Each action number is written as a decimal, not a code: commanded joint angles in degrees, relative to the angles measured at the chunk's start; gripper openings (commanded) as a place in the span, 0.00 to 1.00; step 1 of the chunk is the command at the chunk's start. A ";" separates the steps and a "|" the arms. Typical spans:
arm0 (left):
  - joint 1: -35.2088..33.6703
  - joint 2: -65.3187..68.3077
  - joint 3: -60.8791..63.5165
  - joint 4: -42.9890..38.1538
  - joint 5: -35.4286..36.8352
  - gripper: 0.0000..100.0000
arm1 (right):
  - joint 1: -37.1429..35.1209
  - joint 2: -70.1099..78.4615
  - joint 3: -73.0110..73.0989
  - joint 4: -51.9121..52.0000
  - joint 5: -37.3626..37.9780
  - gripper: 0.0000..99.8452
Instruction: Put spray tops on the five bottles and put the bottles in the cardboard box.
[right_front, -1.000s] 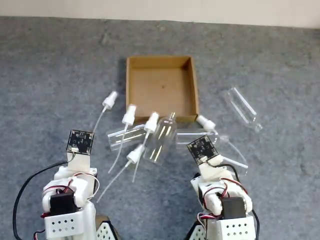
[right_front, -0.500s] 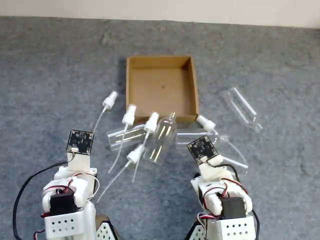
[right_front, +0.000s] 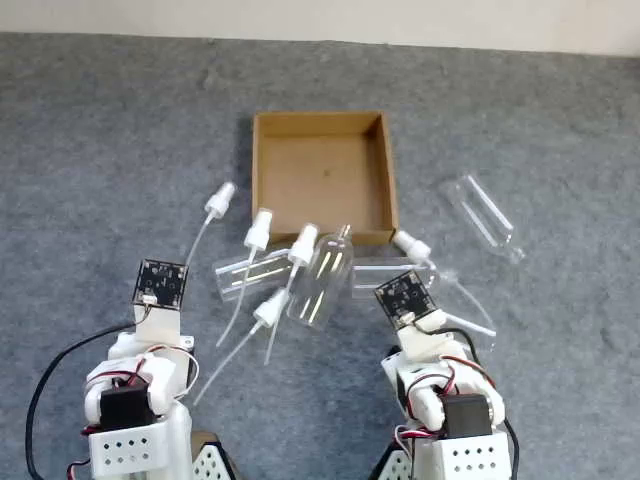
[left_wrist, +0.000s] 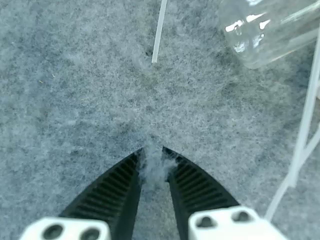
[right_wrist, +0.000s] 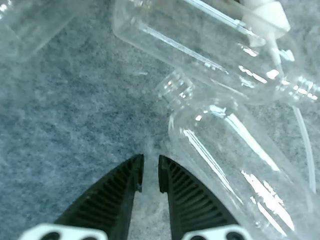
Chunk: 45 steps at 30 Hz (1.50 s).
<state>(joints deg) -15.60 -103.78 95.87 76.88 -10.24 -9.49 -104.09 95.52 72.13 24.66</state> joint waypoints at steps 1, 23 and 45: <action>0.84 -0.13 1.27 0.44 -0.18 0.01 | 0.13 -0.40 7.08 0.04 0.70 0.02; 0.84 -0.13 1.27 0.44 -0.18 0.01 | 17.71 1.01 -11.91 -1.19 8.53 0.09; 0.84 -0.13 1.27 0.44 -0.18 0.01 | 25.10 105.45 -98.42 6.64 22.86 0.29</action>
<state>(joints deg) -15.60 -103.78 95.87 76.88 -10.24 14.95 -7.21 9.98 77.05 46.37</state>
